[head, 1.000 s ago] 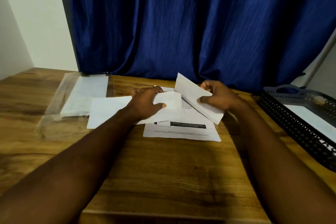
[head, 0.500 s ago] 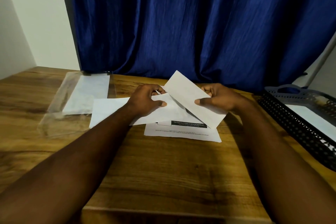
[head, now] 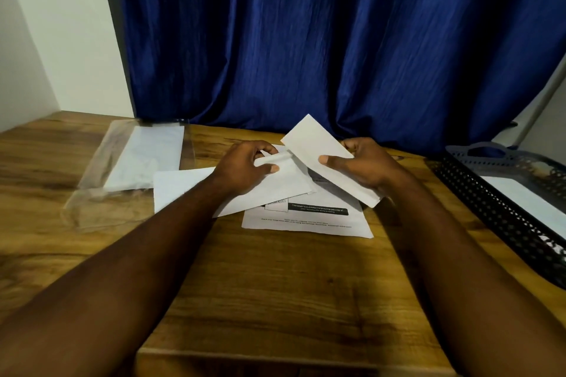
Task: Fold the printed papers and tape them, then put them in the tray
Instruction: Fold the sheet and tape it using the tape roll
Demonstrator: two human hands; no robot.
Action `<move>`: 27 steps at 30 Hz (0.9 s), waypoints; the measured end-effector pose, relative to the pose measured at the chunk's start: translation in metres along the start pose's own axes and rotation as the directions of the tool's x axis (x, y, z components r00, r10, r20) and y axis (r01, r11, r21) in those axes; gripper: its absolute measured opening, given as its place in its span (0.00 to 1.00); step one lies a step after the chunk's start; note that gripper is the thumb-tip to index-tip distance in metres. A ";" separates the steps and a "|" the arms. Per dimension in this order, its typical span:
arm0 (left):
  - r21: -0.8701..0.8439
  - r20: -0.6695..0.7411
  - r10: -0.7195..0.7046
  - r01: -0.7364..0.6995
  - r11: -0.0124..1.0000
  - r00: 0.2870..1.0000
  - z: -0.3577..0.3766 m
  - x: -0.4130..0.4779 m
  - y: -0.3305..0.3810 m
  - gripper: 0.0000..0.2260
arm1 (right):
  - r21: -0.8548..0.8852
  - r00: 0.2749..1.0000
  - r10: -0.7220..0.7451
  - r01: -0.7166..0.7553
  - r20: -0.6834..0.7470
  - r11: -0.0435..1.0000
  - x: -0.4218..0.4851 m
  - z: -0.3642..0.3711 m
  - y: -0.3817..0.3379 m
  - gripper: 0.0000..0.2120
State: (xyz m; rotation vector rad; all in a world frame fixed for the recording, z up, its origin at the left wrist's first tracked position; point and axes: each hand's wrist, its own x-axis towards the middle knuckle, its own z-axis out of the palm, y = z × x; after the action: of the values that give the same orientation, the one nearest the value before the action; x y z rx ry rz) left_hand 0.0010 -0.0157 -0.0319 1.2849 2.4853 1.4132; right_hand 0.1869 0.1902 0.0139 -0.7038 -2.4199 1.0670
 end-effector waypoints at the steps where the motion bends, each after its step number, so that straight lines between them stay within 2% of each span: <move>1: 0.000 -0.004 0.007 -0.007 1.000 1.000 0.000 0.001 -0.001 0.12 | 0.002 1.000 0.019 -0.019 0.013 1.000 0.000 -0.002 0.001 0.25; 4: -0.020 -0.005 0.032 -0.032 0.999 0.999 0.000 0.002 -0.006 0.14 | -0.047 0.996 0.081 -0.079 0.044 0.996 0.001 -0.010 0.006 0.29; 8: -0.026 -0.006 0.055 -0.055 0.998 0.998 0.000 0.002 -0.010 0.16 | -0.153 0.990 0.111 -0.097 0.088 0.984 -0.001 -0.020 0.012 0.27; 13: -0.002 -0.005 0.081 -0.081 0.997 0.997 0.000 0.003 -0.011 0.16 | -0.143 0.985 0.113 -0.094 0.127 0.985 -0.002 -0.030 0.019 0.20; 18: 0.049 0.022 0.093 -0.094 0.994 0.995 -0.001 0.003 -0.010 0.15 | -0.106 0.974 0.076 -0.055 0.213 0.993 -0.005 -0.033 0.019 0.21; 21: 0.053 0.058 0.095 -0.099 0.994 0.994 -0.003 0.002 -0.009 0.14 | -0.096 0.950 0.055 -0.027 0.306 0.995 -0.005 -0.030 0.014 0.21; 24: 0.066 0.113 0.157 -0.165 0.984 0.981 -0.004 0.000 -0.006 0.13 | -0.090 0.913 0.058 -0.023 0.403 0.996 -0.007 -0.027 0.012 0.21; 27: 0.086 0.138 0.171 -0.184 0.979 0.976 -0.005 -0.001 -0.002 0.15 | -0.085 0.864 0.093 -0.059 0.495 0.995 -0.010 -0.029 0.011 0.19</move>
State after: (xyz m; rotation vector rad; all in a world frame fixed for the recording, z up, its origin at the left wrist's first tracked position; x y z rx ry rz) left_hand -0.0013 -0.0207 -0.0311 1.5995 2.4349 1.2044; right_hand 0.2138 0.2064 0.0223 -0.6031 -2.8954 1.3402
